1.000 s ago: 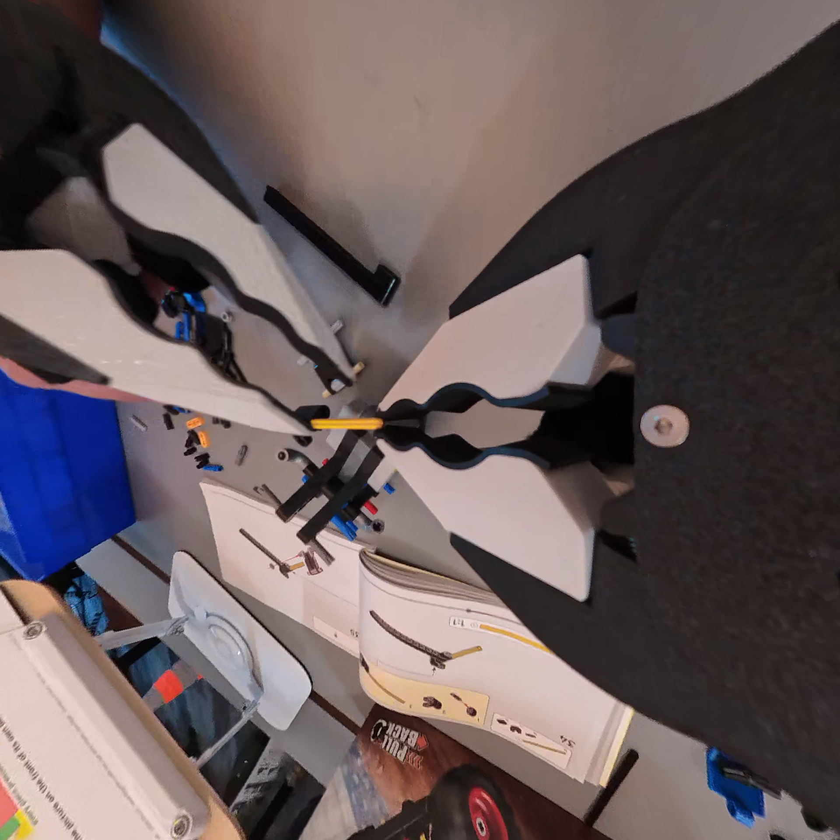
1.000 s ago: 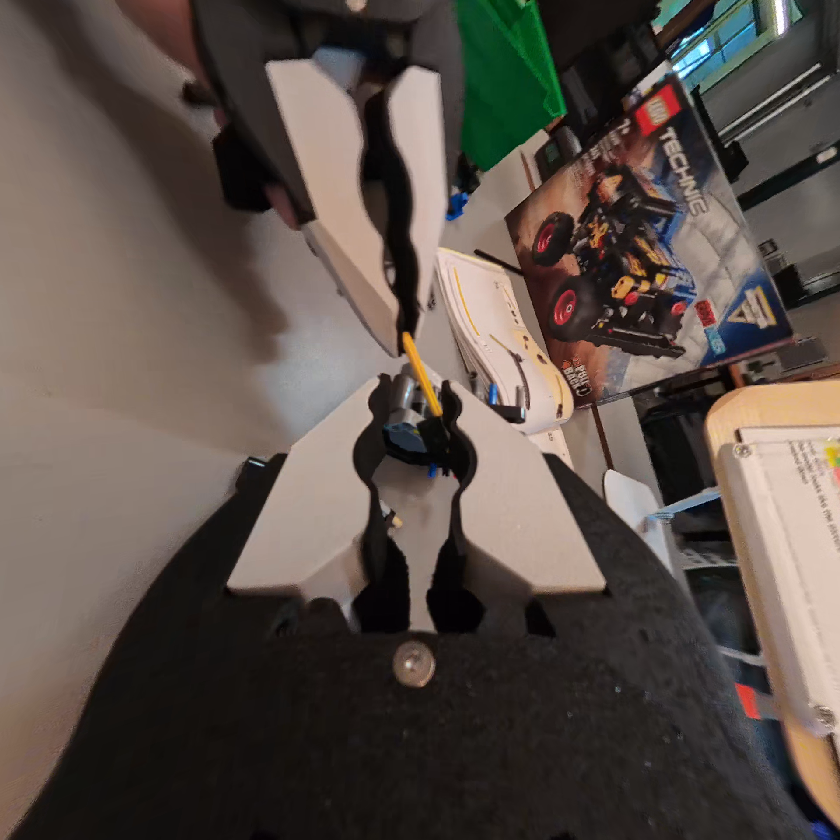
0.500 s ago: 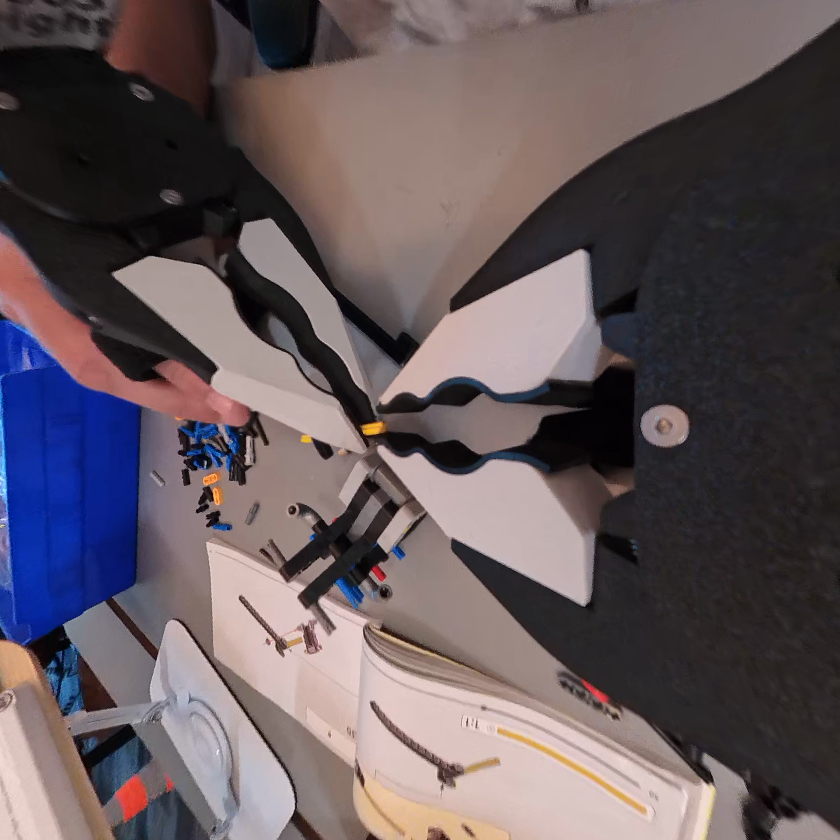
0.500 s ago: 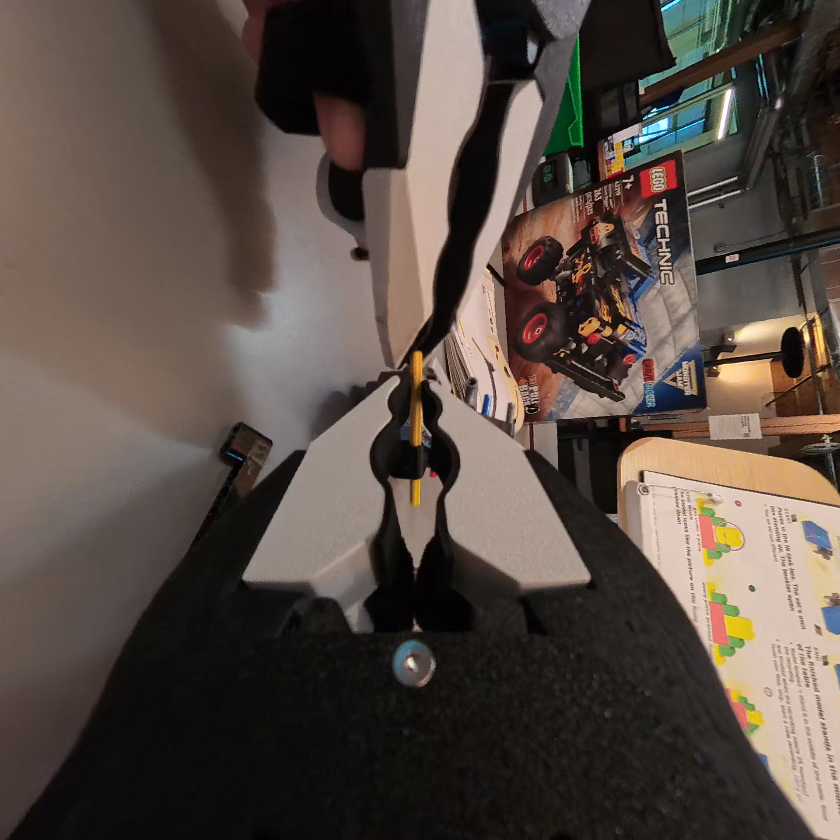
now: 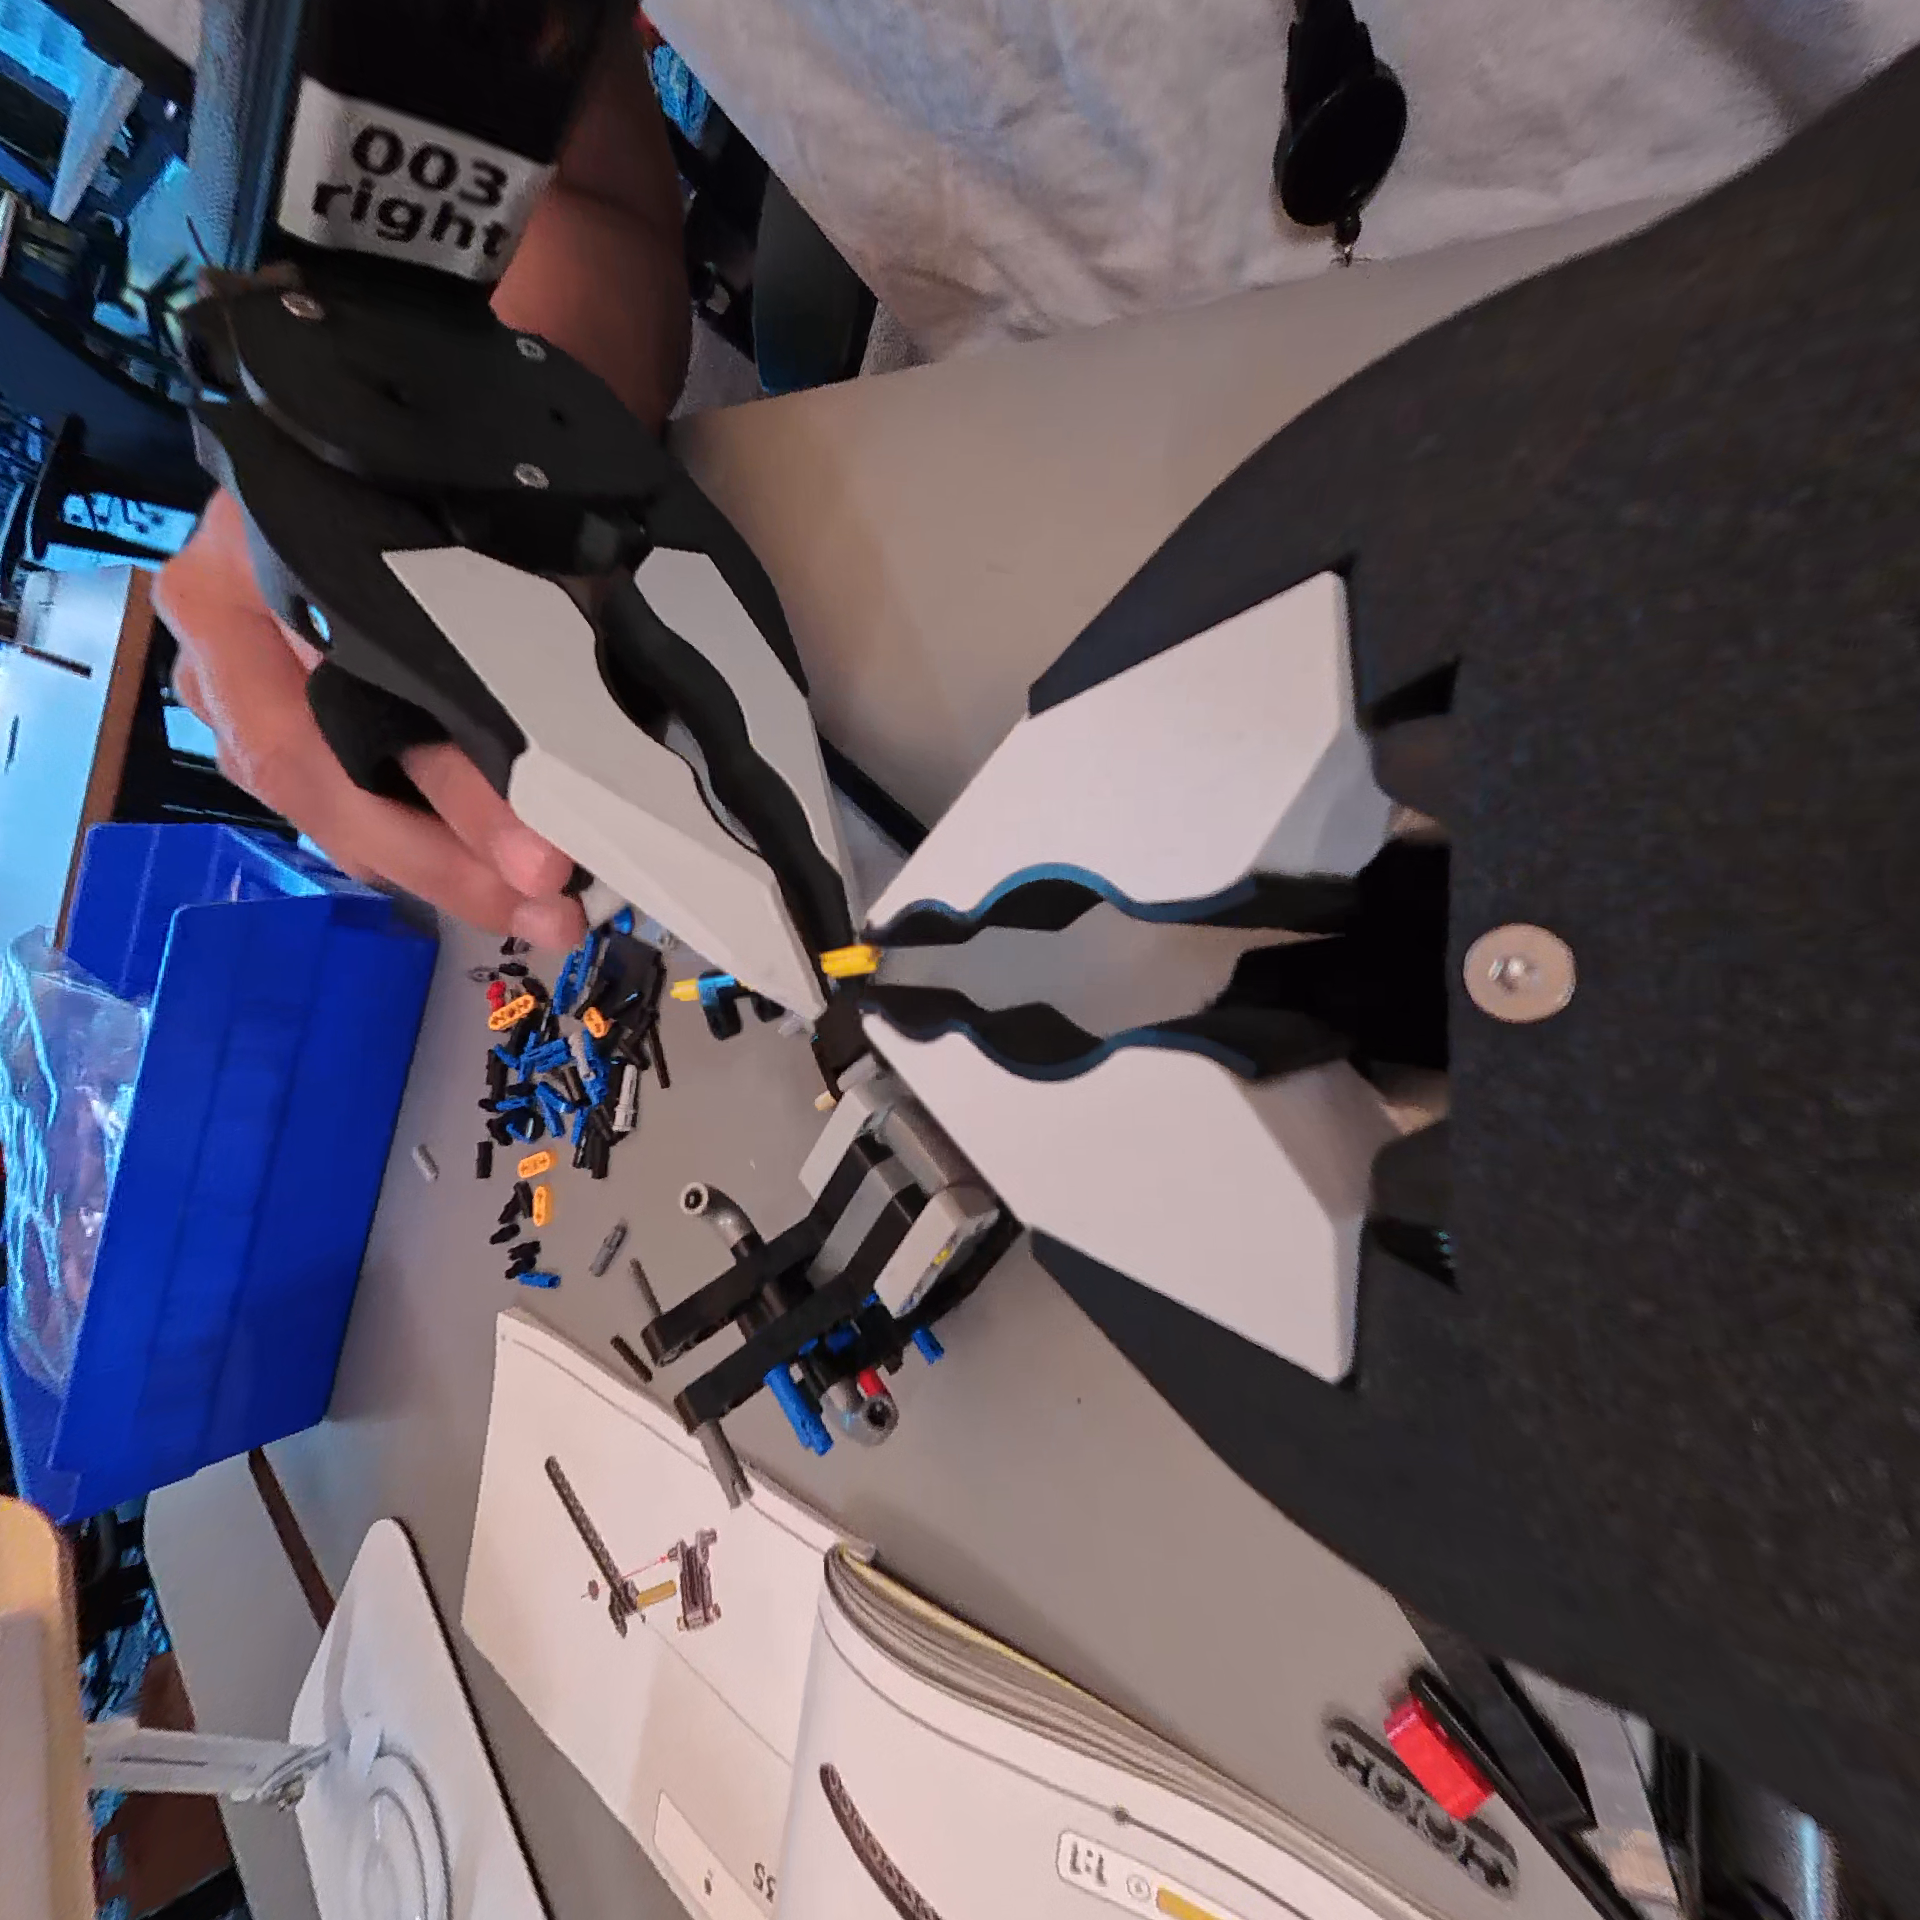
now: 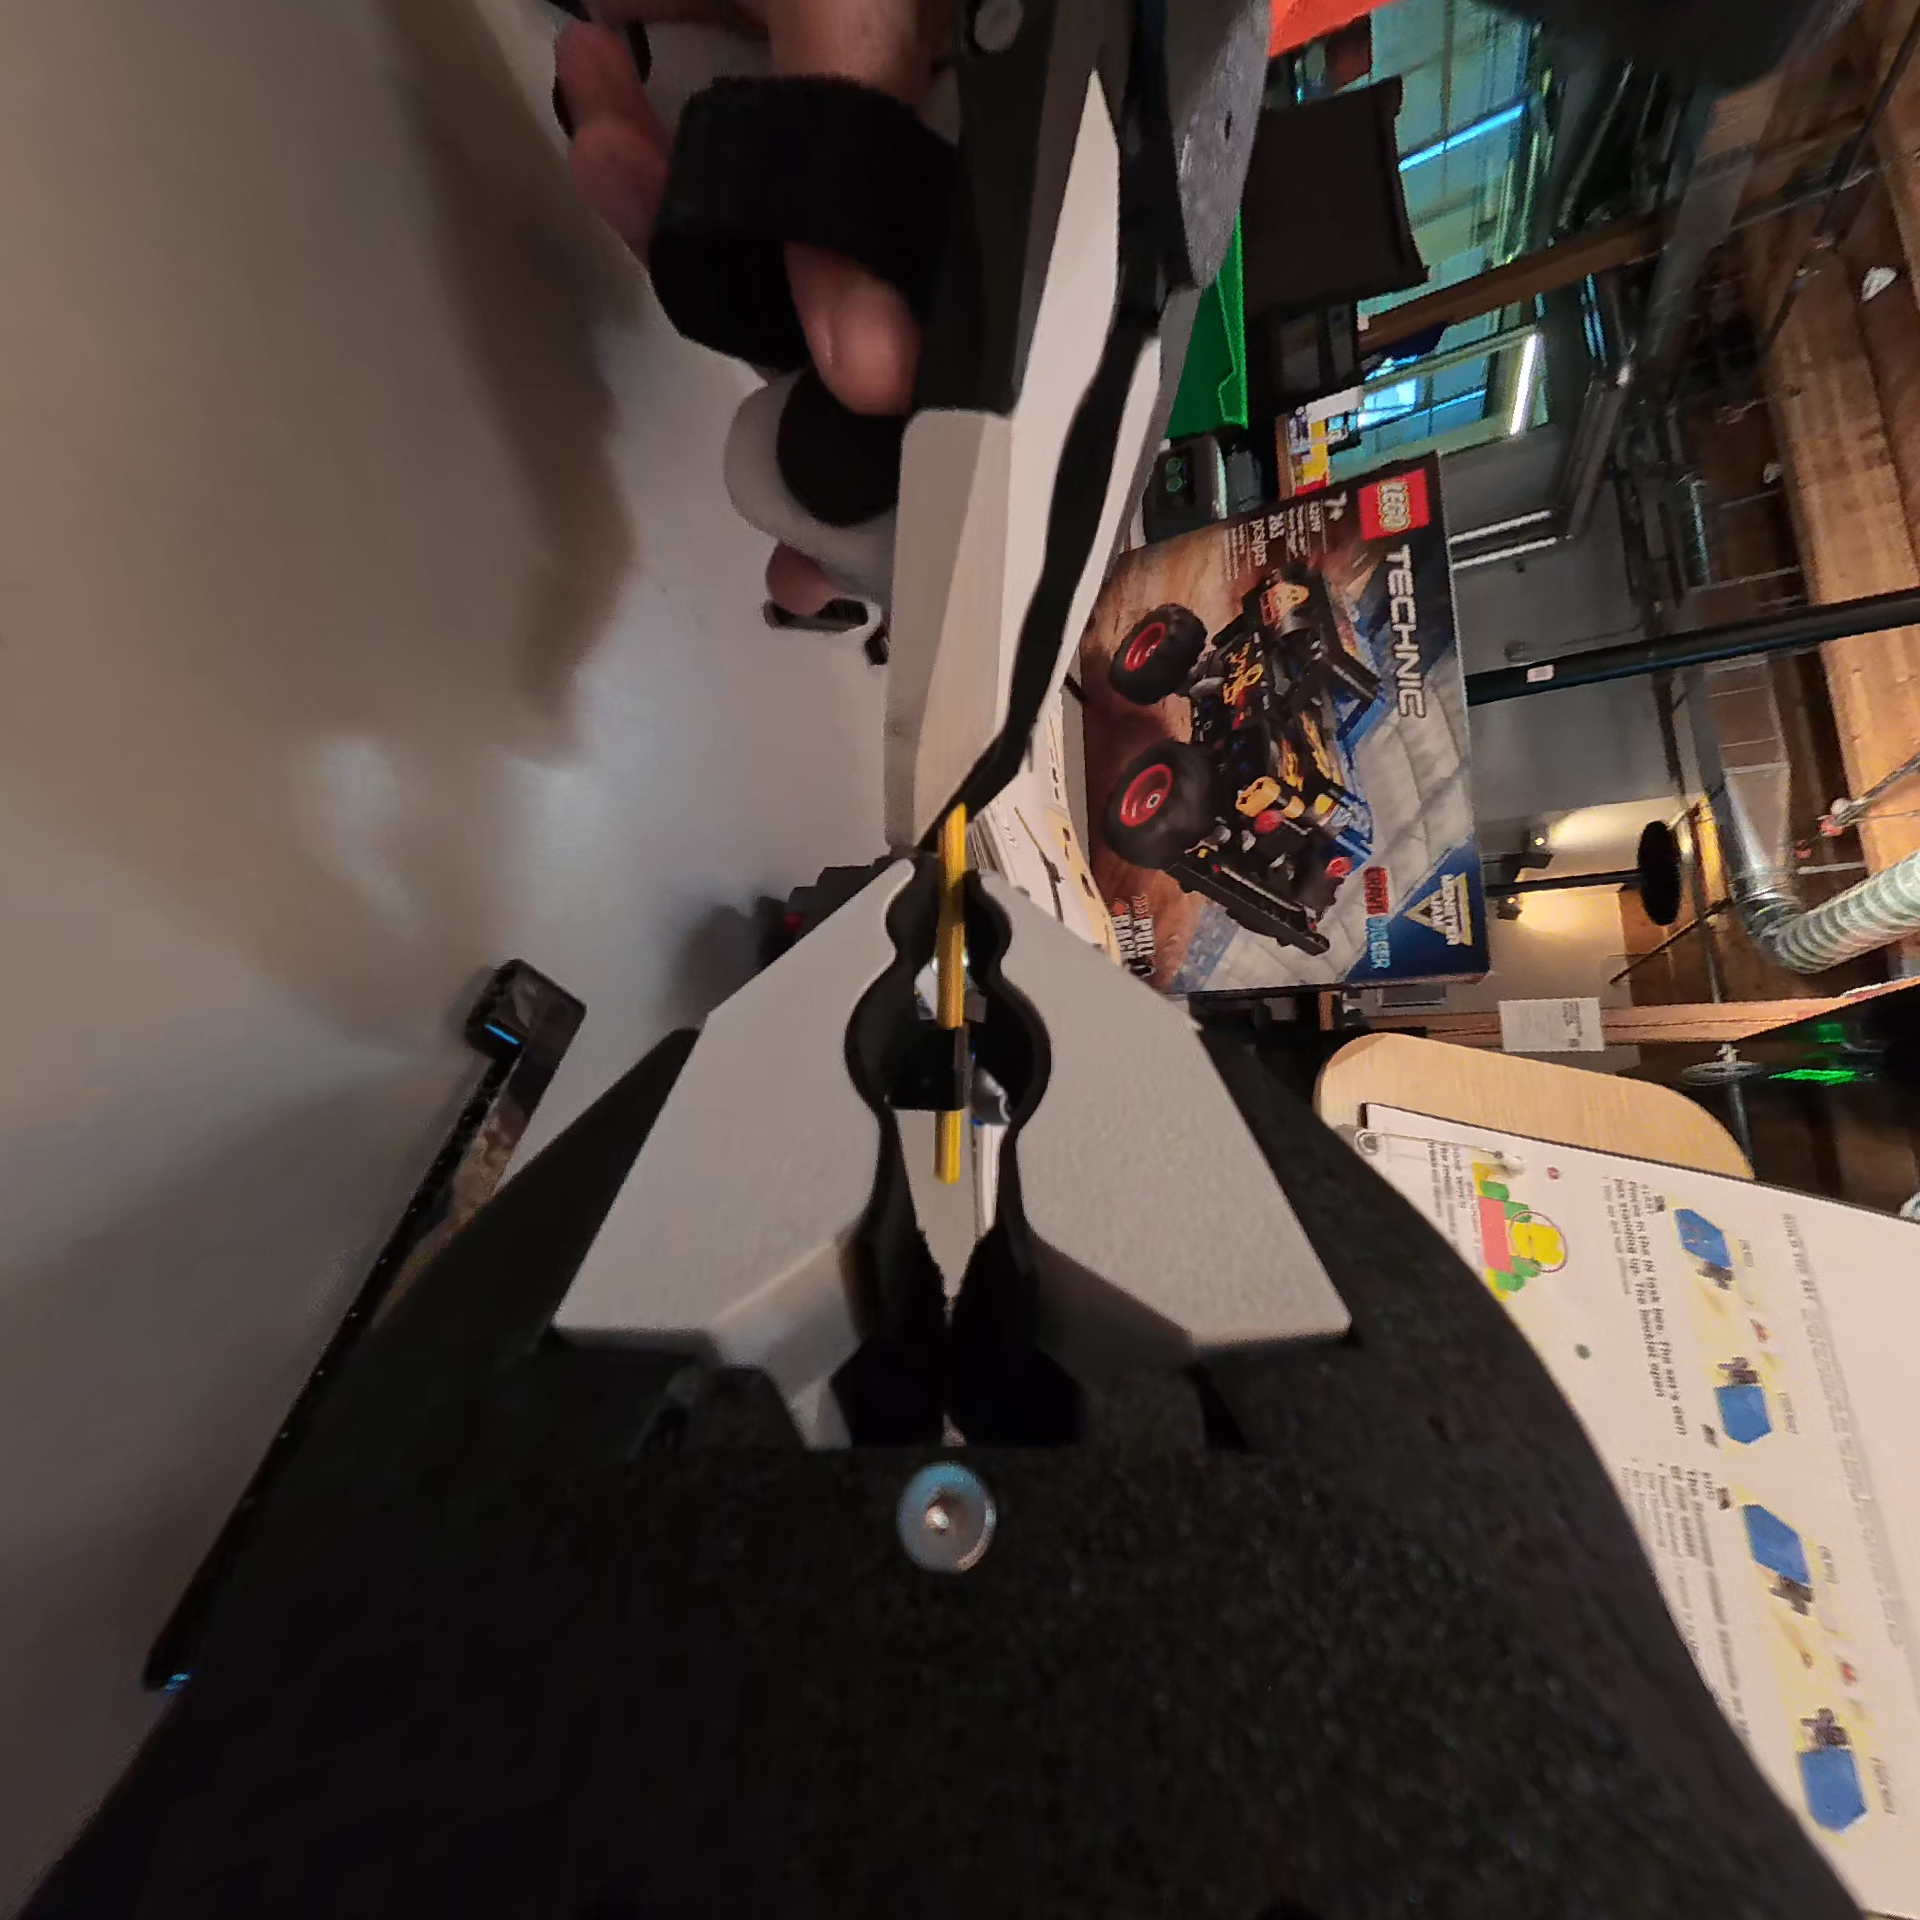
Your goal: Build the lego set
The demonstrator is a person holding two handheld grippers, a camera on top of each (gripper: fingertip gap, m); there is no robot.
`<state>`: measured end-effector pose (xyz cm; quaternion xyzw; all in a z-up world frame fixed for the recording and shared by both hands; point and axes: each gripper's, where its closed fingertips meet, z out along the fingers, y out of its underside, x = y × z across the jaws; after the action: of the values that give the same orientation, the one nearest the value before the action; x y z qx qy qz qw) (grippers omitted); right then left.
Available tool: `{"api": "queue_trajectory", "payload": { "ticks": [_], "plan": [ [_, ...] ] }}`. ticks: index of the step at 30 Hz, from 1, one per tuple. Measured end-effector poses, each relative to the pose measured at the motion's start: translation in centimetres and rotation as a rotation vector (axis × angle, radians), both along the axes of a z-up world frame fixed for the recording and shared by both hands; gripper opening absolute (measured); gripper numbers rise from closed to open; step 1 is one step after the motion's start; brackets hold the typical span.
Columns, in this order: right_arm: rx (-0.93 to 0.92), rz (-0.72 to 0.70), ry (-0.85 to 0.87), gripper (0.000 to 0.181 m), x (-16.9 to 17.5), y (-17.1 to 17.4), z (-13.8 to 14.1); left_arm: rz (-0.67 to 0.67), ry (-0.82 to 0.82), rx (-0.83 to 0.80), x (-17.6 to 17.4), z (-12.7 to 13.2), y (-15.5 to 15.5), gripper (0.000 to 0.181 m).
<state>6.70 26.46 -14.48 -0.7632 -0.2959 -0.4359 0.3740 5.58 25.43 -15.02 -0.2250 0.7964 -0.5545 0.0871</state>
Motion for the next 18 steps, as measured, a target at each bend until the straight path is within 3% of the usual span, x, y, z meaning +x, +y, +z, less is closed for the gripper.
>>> {"api": "queue_trajectory", "payload": {
  "ticks": [11,14,18],
  "plan": [
    [-0.028,0.040,-0.023,0.003,-0.2,-0.3,-0.4,-0.026,0.003,-0.024,-0.3,0.0,-0.4,0.002],
    [0.032,0.046,0.180,0.005,-0.5,-0.3,-0.2,-0.029,-0.023,-0.015,-0.3,0.1,-0.3,0.002],
    [0.091,0.088,0.636,0.019,-0.8,-1.7,1.3,-0.028,-0.053,0.019,-0.3,0.0,0.1,0.002]
  ]
}}
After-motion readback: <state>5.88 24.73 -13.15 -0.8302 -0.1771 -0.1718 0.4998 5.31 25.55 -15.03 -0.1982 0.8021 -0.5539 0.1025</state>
